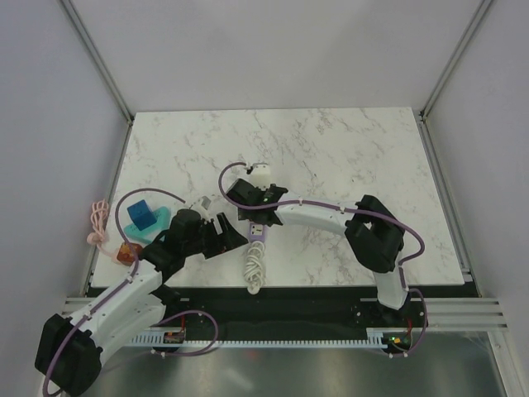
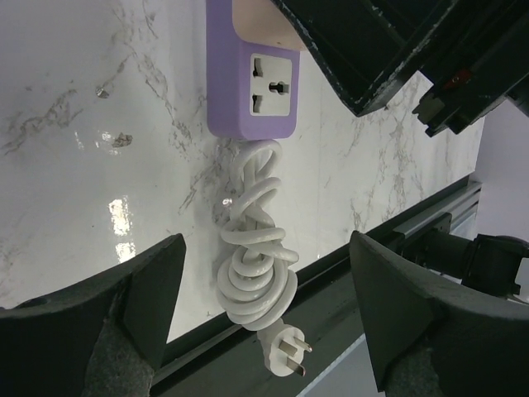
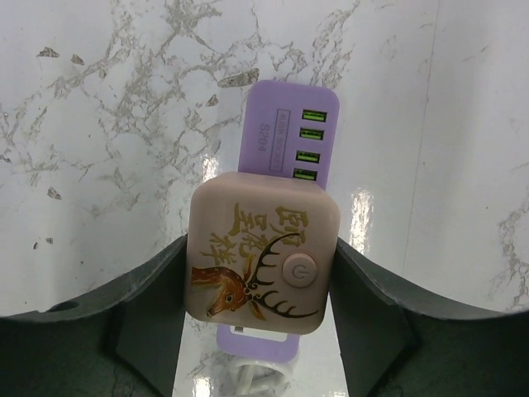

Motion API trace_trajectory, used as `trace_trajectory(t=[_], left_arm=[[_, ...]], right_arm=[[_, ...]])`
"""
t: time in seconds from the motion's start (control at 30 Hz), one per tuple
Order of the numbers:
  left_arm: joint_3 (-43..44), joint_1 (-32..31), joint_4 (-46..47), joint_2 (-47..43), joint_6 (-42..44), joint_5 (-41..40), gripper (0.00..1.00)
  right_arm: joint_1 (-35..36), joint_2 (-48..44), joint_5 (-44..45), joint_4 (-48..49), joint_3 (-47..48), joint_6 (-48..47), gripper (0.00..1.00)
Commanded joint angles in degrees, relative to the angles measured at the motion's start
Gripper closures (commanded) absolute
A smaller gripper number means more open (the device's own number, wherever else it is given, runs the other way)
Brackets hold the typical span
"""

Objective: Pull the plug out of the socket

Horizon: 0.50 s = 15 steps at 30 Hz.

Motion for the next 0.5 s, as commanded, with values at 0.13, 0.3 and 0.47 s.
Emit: trace_trajectory(t=[0.13, 0.3, 0.47], left_arm=[[-2.13, 0.39, 9.08, 4.28, -0.74, 4.94, 0.06], [-2.49, 0.30, 14.79, 9.38, -1.01, 7.23, 0.05], [-0.83, 0.39, 21.04, 17.10, -1.01, 8.99, 0.05]], right_arm=[[-4.95, -8.93, -9.36, 12.95, -13.79, -5.07, 0.72], [-7.33, -15.09, -17.54, 19.92, -22.14, -7.18, 1.00], [-9.43, -18.87, -21.59, 23.79, -26.55, -6.22, 1.00]])
